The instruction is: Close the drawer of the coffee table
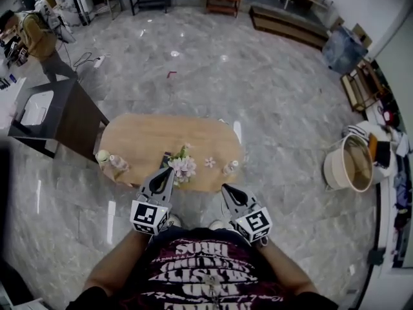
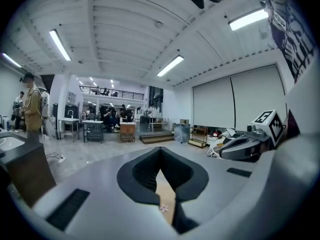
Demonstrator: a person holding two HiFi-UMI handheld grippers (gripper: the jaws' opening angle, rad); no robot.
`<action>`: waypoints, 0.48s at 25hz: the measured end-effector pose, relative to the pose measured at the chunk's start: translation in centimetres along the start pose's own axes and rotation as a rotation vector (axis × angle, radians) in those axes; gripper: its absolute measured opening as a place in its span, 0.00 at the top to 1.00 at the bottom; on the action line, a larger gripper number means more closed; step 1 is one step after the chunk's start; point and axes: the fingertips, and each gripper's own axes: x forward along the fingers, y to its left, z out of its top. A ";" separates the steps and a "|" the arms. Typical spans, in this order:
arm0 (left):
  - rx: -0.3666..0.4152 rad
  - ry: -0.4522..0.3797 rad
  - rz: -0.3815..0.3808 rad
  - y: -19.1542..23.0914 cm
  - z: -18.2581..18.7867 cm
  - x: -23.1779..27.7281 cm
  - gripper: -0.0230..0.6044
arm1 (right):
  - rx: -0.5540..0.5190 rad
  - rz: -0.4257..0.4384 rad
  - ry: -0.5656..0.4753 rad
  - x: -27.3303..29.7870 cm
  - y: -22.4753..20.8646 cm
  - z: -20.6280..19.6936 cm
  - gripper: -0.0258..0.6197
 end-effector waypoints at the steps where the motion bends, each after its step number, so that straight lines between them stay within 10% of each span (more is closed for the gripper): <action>1: -0.008 0.006 0.010 0.1 -0.2 0.0 0.93 | 0.016 0.005 -0.002 0.0 -0.1 0.0 0.91; 12: 0.001 0.037 0.068 -2.4 -0.2 1.4 0.93 | -0.006 0.098 -0.003 -0.6 -2.1 -0.2 0.91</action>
